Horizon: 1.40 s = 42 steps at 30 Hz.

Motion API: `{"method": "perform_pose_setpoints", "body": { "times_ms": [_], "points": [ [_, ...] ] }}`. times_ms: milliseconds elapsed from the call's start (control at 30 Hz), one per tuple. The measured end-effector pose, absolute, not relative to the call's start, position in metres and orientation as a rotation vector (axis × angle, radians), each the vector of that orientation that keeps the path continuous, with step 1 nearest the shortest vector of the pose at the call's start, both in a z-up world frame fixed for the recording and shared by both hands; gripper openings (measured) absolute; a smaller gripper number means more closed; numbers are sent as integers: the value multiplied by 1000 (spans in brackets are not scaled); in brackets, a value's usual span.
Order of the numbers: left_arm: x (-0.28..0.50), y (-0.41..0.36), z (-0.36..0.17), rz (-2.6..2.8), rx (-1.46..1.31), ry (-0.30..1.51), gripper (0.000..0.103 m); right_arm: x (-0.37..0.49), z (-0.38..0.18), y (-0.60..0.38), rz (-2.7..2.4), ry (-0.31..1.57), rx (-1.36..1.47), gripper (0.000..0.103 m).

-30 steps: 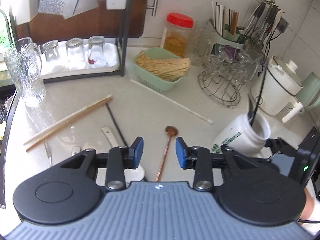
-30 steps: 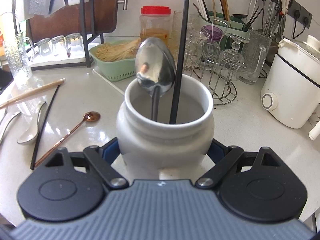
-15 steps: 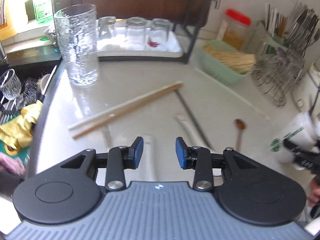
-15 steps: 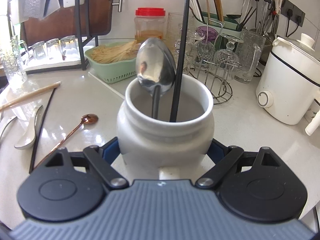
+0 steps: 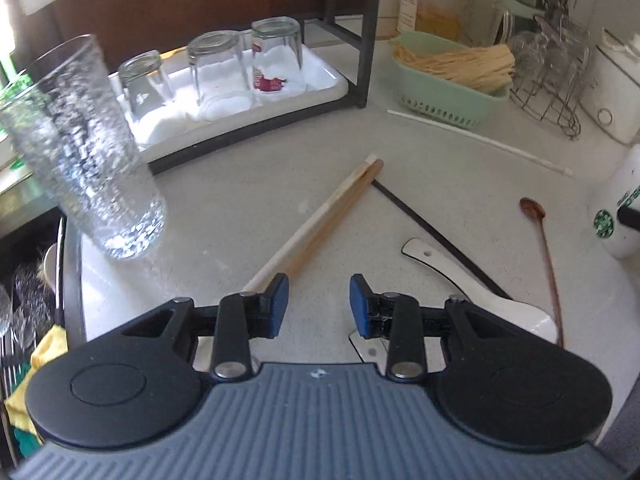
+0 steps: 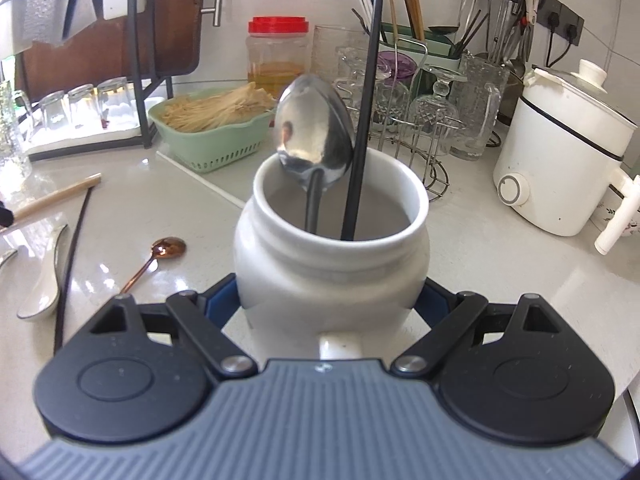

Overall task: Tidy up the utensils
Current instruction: 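Move the left tool back toward the remaining utensils on the counter, then lower the left tool onto a wooden chopstick and close on it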

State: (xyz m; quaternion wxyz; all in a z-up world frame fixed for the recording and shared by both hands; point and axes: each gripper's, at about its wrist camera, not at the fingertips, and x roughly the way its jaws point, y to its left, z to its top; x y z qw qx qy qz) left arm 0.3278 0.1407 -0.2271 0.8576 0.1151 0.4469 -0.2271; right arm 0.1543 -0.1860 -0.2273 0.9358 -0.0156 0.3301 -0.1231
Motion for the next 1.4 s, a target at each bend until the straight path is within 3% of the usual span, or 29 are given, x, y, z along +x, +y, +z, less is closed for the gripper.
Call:
{"method": "perform_pose_setpoints", "body": {
  "times_ms": [567, 800, 1233, 1400],
  "points": [
    [366, 137, -240, -565, 301, 912, 37, 156, -229, -180, -295, 679, -42, 93],
    [371, 135, -241, -620, 319, 918, 14, 155, -229, -180, -301, 679, -45, 93],
    [376, 122, -247, -765, 198, 1039, 14, 156, -230, -178, -303, 679, -61, 93],
    [368, 123, -238, -741, 198, 962, 14, 155, -230, -178, -304, 679, -62, 93]
  ]
}}
